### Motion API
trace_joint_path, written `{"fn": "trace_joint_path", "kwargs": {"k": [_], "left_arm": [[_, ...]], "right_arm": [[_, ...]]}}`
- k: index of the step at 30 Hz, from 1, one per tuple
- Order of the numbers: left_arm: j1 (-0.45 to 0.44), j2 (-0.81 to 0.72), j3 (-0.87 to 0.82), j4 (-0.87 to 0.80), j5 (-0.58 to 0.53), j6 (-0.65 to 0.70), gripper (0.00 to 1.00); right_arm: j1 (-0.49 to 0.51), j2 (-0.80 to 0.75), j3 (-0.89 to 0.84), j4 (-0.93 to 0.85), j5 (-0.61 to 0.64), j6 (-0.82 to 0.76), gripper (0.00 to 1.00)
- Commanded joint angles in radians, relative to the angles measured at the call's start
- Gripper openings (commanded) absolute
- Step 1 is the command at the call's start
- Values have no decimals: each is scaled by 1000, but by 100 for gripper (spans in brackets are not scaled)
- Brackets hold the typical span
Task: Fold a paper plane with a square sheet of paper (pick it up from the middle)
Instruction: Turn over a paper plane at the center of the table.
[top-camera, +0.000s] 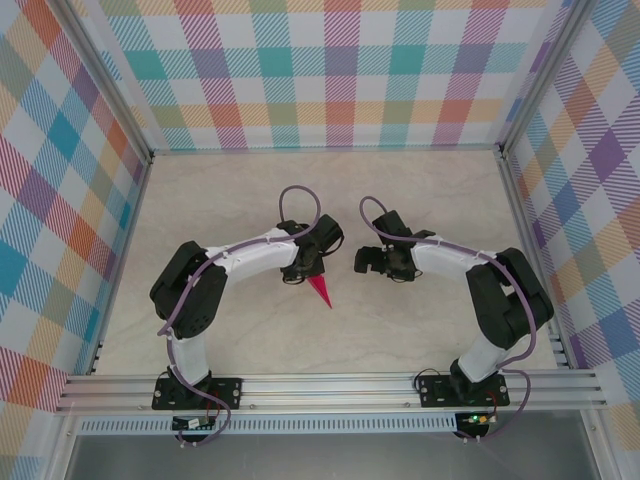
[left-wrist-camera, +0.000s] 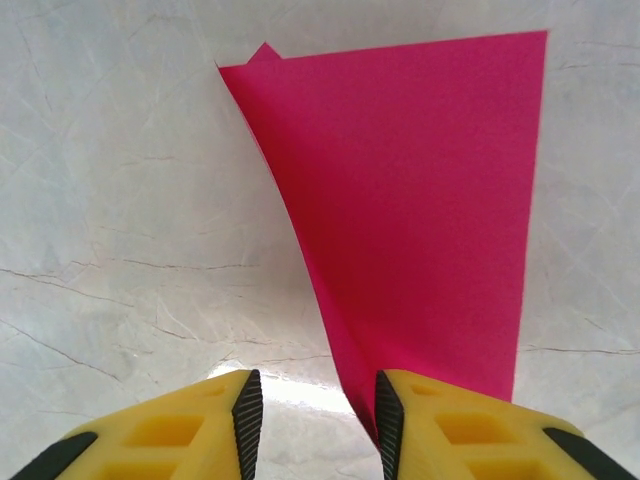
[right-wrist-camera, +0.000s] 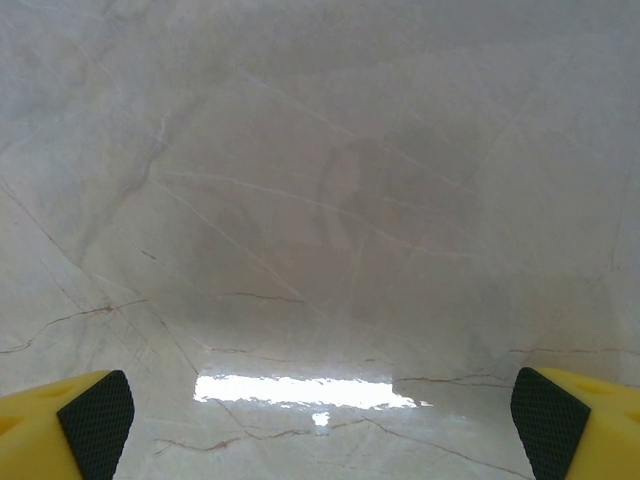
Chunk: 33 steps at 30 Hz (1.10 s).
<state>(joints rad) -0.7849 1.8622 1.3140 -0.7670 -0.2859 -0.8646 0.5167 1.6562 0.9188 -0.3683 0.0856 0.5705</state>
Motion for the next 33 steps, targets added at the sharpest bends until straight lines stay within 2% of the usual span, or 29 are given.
{"fn": "trace_joint_path", "kwargs": {"k": [1, 8, 13, 18, 22, 27, 33], "left_arm": [[-12, -11, -11, 16, -1, -22, 34], [-9, 32, 4, 53, -18, -25, 24], [-9, 43, 33, 33, -37, -13, 11], [-9, -33, 56, 2, -56, 20, 1], [-9, -145, 54, 32, -47, 85, 1], [12, -258, -19, 208, 61, 175, 1], [93, -273, -181, 570, 342, 186, 1]], "right_arm": [[-6, 16, 25, -19, -12, 19, 100], [-6, 22, 28, -24, -12, 21, 100], [-5, 17, 28, -27, -1, 19, 100], [-7, 9, 22, -26, 8, 32, 100], [-10, -8, 7, -12, 15, 49, 100], [-30, -62, -25, 3, 28, 65, 100], [-53, -192, -73, 26, -2, 42, 100]]}}
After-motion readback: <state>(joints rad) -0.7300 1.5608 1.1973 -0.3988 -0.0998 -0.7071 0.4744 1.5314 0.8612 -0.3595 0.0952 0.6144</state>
